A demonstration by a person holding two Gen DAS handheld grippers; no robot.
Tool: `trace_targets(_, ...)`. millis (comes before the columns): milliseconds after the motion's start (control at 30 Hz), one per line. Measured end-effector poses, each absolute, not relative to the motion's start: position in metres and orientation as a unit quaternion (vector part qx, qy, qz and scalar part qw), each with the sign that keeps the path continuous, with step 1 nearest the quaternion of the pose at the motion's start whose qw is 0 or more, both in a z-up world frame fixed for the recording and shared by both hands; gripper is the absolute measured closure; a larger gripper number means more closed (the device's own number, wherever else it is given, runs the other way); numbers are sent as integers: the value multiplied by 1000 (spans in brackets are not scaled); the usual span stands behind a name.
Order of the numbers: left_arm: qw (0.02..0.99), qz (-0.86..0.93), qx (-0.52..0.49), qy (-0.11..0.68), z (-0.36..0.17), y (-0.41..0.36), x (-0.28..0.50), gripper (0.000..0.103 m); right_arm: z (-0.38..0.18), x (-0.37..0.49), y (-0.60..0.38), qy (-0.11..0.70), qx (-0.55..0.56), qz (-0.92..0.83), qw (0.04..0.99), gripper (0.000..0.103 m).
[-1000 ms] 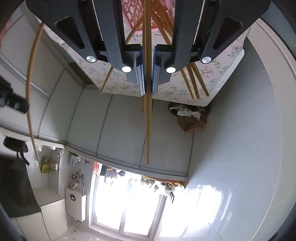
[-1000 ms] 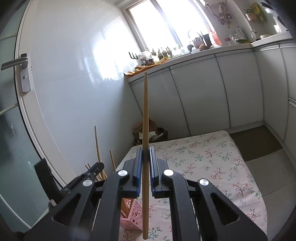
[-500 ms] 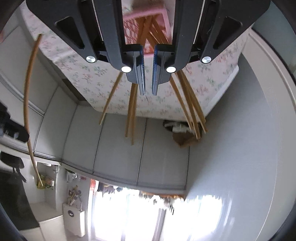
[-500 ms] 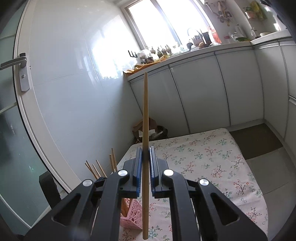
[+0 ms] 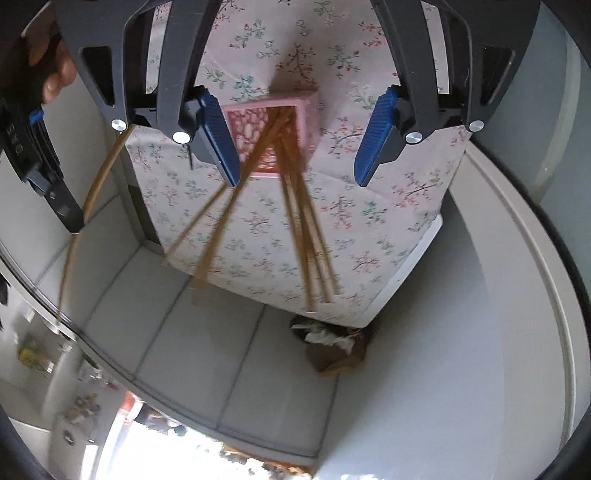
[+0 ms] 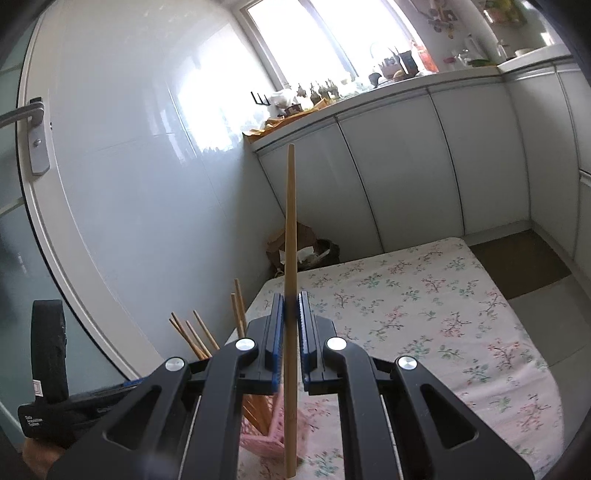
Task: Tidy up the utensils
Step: 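Lift both chopsticks upright over the pink basket and release them inside, then grasp a black chopstick with the left tool while the right tool grasps the other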
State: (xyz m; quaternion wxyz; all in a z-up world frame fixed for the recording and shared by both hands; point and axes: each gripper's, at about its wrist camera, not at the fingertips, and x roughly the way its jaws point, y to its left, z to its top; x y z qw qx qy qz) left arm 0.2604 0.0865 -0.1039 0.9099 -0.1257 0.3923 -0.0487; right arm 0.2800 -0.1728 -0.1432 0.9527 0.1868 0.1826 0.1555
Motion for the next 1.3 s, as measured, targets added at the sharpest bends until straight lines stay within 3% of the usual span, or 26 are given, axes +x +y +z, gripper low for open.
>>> trace_targets(333, 900, -33, -181, 395, -102, 118, 263, 42, -153, 303, -107, 136, 167, 144, 966, 95)
trace_targets(633, 895, -37, -195, 400, -103, 123, 264, 42, -195, 307, -90, 153, 136, 97, 974, 95)
trace_targets(933, 897, -46, -188, 397, -101, 115, 264, 42, -202, 295, -90, 179, 91, 109, 974, 94)
trace_targets(1033, 895, -59, -191, 399, -101, 110, 263, 42, -198, 290, -100, 206, 91, 118, 967, 87)
trace_targets(1133, 897, -65, -184, 396, -98, 103, 260, 42, -177, 280, -127, 210, 108, 114, 965, 71)
trace_targets(1300, 903, -85, -163, 389, -90, 85, 254, 42, -141, 273, -176, 238, 105, 94, 961, 69)
